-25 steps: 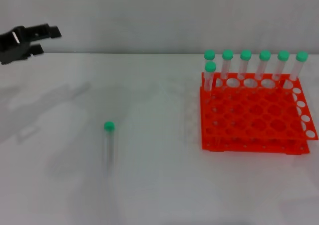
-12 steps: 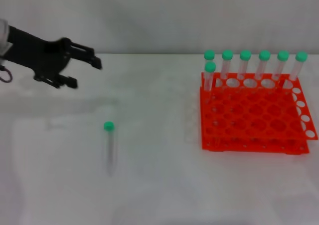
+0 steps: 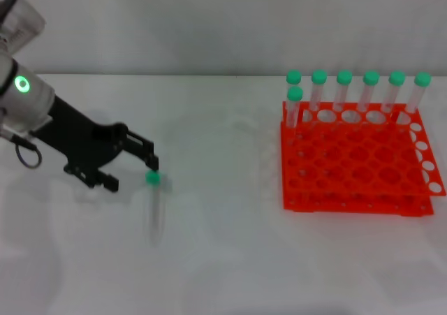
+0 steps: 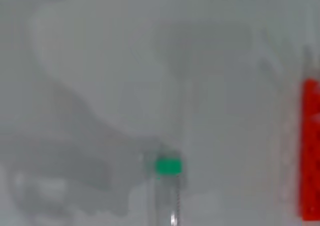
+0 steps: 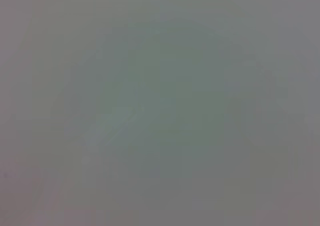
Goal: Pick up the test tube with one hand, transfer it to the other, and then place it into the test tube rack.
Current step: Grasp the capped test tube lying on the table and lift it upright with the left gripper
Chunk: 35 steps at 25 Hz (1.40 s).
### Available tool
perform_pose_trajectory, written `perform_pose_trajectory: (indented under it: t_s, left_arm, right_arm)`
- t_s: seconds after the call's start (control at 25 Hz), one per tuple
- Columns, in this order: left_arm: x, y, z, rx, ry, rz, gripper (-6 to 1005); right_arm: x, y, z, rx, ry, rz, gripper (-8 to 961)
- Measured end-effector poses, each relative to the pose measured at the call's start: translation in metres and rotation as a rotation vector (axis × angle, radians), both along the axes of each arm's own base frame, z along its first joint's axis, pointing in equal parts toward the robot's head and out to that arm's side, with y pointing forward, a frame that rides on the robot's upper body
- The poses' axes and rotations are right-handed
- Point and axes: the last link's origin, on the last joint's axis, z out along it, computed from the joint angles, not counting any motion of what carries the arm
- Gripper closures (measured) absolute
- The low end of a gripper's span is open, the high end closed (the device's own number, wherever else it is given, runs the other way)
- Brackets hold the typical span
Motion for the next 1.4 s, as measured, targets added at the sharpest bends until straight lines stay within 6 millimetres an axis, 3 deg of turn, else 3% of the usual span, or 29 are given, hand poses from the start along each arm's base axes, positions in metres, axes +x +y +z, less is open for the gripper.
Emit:
perform_pose_trajectory:
  t_s: [0.48, 0.92, 1.04, 1.4]
  left_arm:
    - [-0.017, -0.01, -0.033, -0.031, 0.08, 0.015, 181]
    - [-0.006, -0.01, -0.067, -0.07, 0.118, -0.049, 191]
    - [-0.001, -0.015, -0.079, -0.097, 0.121, -0.063, 242]
    - [0.0, -0.016, -0.083, -0.112, 0.135, -0.071, 314]
  right_arm:
    - [-0.001, 0.002, -0.005, -0.015, 0.007, -0.004, 83]
    - [0.0, 0.0, -0.007, -0.023, 0.006, -0.009, 84]
    - [0.001, -0.001, -0.007, -0.023, 0.008, -0.011, 84]
    - [0.001, -0.001, -0.007, -0.019, 0.01, -0.01, 84]
